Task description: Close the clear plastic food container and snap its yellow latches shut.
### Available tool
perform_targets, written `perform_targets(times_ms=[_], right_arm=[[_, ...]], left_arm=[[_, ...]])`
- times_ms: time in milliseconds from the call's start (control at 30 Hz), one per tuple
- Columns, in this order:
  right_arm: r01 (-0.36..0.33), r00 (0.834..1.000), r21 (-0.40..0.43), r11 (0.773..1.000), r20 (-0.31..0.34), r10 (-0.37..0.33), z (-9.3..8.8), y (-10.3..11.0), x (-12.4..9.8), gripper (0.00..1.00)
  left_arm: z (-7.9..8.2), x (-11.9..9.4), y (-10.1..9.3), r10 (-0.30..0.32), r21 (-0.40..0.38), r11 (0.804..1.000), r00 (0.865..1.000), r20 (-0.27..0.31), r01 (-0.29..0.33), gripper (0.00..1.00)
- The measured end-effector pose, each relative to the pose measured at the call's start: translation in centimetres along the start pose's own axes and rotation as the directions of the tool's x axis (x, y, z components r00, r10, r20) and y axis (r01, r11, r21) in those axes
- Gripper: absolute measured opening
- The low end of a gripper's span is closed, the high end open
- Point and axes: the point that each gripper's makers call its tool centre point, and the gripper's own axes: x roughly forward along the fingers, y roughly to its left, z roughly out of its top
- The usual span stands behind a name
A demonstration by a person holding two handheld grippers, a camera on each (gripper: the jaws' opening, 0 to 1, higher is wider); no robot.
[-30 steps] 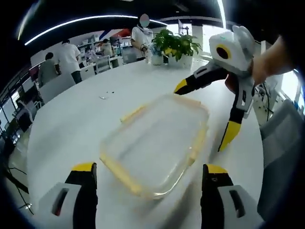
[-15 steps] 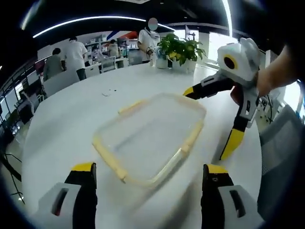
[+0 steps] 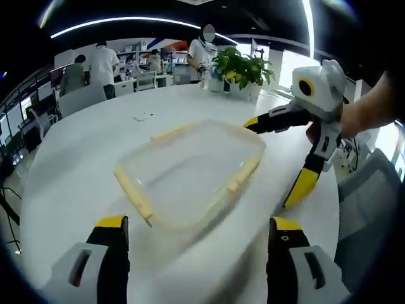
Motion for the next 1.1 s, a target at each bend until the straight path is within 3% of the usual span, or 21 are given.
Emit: perform_targets(times_ms=[233, 1100], right_arm=[[0.015, 1.0, 0.039, 0.999, 0.015, -0.016, -0.4, 0.1, -0.8, 0.96], [0.064, 0.994, 0.131, 0.989, 0.081, -0.075, -1.0, -0.2, -5.9, 0.94]], left_arm=[[-0.5, -0.8, -0.5, 0.003, -0.003, 1.0, 1.0, 0.009, -0.003, 0.88], [-1.7, -4.8, -0.6, 0.038, -0.17, 0.985, 0.998, 0.046, -0.03, 0.85]])
